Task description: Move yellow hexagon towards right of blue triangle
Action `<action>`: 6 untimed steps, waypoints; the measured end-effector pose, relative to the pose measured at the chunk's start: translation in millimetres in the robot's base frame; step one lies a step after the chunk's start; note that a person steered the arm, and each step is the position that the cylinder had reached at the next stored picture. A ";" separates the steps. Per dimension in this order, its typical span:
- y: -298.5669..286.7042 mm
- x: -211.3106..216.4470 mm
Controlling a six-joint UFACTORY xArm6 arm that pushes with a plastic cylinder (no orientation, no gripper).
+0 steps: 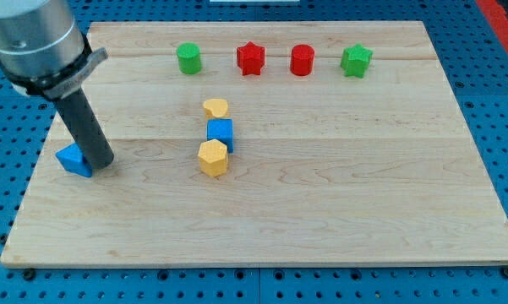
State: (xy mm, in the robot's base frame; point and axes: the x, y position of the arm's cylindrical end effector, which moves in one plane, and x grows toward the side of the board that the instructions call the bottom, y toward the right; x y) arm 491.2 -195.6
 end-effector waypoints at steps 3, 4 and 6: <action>187.7 6.6; 149.5 -9.7; 61.9 -22.9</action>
